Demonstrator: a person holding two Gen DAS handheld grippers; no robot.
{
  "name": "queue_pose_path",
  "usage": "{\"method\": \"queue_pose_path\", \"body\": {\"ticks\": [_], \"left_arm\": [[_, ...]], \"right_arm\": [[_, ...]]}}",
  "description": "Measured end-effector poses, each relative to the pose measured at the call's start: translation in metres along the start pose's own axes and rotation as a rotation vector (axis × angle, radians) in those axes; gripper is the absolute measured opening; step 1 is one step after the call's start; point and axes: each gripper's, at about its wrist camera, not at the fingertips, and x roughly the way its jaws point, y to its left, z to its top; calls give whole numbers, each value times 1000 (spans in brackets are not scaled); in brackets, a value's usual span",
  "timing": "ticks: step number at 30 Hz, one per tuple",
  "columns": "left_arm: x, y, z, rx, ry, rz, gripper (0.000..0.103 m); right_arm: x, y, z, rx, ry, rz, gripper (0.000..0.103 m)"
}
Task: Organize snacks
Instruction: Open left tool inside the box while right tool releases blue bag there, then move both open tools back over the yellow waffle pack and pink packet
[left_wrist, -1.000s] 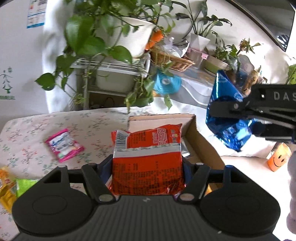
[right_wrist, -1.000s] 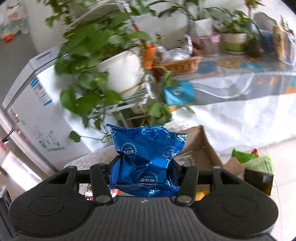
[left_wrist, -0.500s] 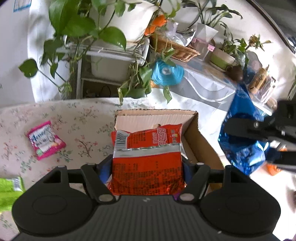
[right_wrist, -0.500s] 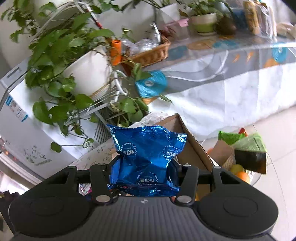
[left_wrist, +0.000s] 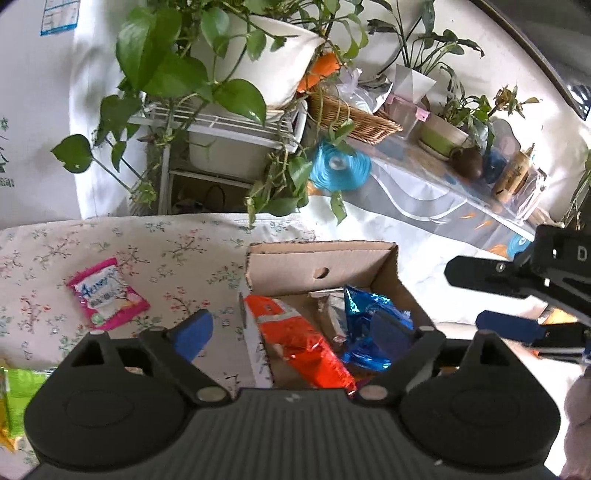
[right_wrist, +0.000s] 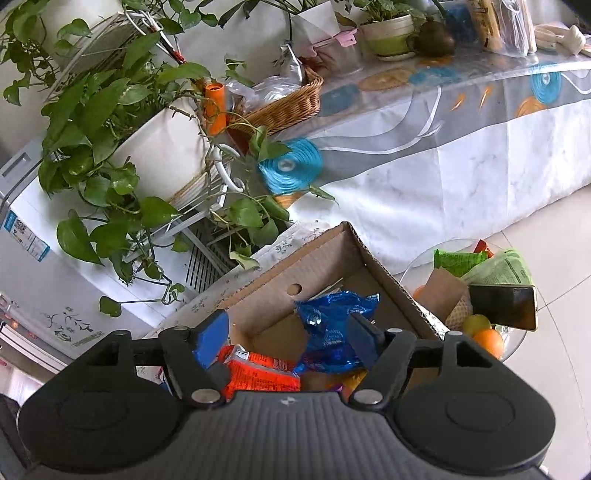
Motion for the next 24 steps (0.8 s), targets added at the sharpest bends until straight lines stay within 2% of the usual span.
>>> {"method": "queue_pose_path", "body": {"ticks": [7,24], "left_arm": [[-12,12,-3,18,7,19,92],[-46,64,-17,-50,36,44,92]], "right_arm": [[3,8,-2,-33,11,21,79],[13,35,-11,-122,44,54,83]]}}
